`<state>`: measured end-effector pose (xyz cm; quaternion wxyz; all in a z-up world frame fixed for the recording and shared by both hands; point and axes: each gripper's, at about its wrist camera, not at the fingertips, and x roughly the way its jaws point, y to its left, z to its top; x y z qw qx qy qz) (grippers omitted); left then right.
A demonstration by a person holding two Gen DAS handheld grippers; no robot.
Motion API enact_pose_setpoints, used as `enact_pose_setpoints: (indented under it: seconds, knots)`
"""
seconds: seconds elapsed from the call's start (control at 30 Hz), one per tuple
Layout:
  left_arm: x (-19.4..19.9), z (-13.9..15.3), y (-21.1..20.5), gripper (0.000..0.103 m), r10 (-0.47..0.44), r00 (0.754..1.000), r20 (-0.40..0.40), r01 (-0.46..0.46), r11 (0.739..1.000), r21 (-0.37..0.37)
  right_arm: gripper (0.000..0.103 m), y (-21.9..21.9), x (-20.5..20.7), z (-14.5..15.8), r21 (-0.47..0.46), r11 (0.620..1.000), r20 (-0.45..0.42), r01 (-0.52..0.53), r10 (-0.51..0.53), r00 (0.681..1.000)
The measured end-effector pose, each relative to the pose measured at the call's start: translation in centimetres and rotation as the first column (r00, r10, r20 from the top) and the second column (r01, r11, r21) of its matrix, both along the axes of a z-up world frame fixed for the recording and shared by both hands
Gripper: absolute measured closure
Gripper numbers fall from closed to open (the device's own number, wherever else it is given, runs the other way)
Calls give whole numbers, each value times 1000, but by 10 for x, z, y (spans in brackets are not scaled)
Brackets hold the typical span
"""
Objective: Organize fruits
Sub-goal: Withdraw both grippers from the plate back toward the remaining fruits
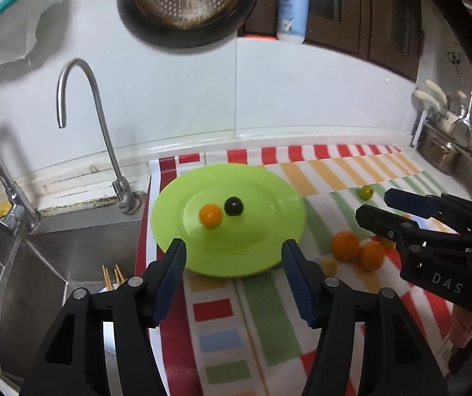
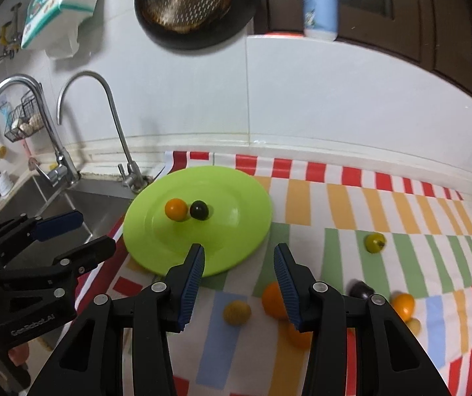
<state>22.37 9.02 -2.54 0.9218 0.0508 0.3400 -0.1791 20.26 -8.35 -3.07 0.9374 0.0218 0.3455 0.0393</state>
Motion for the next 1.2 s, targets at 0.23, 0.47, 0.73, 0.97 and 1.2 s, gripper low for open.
enact_pose_setpoints:
  seconds: [0.23, 0.47, 0.73, 0.97, 1.2]
  knots:
    - [-34, 14, -8, 30, -29, 999, 35, 30, 999, -25, 41, -11, -41, 14, 10, 996, 41, 86, -86, 995]
    - [-56, 16, -24, 24, -37, 997, 75, 39, 999, -27, 41, -26, -74, 19, -40, 985, 85, 166, -162, 983]
    - [-77, 18, -54, 22, 21, 992, 128, -15, 999, -48, 41, -58, -93, 18, -76, 985, 123, 154, -144, 982]
    - [-82, 16, -87, 22, 62, 989, 134, -56, 997, -46, 41, -93, -92, 16, -81, 991, 128, 110, -99, 987]
    - [-81, 6, -115, 22, 66, 990, 122, -63, 998, -28, 41, -122, -92, 6, -81, 991, 115, 107, -97, 989]
